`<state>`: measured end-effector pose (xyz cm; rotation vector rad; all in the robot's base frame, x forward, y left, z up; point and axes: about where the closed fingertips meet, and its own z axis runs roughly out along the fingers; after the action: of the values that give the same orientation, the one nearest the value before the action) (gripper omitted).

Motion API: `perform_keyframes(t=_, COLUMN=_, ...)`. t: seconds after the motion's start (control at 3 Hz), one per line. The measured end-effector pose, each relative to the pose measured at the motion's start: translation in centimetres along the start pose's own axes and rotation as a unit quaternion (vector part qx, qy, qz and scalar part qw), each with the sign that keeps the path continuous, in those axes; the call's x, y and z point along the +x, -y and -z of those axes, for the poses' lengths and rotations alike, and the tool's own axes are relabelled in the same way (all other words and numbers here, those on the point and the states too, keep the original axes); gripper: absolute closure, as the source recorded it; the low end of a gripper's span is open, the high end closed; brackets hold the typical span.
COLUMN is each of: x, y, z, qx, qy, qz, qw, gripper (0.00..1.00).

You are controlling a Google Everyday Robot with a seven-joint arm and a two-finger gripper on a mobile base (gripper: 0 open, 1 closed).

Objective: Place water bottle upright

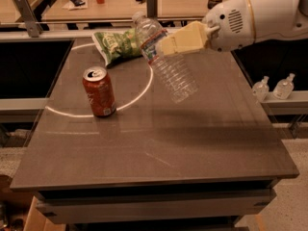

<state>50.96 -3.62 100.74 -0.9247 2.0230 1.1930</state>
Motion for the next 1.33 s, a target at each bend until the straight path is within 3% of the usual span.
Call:
perform_keyframes(t=0.33, x=-0.2, y=-0.3, z=0.0, qx=0.001, qy=0.004, qz=0.048, qw=0.9988, gripper=1.0)
perform_keyframes(t=0.67, x=-0.2, y=-0.3, z=0.0, qx=0.0, qy=0.004, qz=0.048, qw=0.9988, gripper=1.0)
perform_keyframes(t=1.0, x=0.9, y=-0.3, z=-0.2, qx=-0.006, qy=0.041, qz=0.044, qw=0.9982, gripper=1.0)
perform_keyframes(t=1.33, x=3.3, y=-0.3, z=-0.6, qx=-0.037, qy=0.123, qz=0.043, qw=0.9908, gripper=1.0)
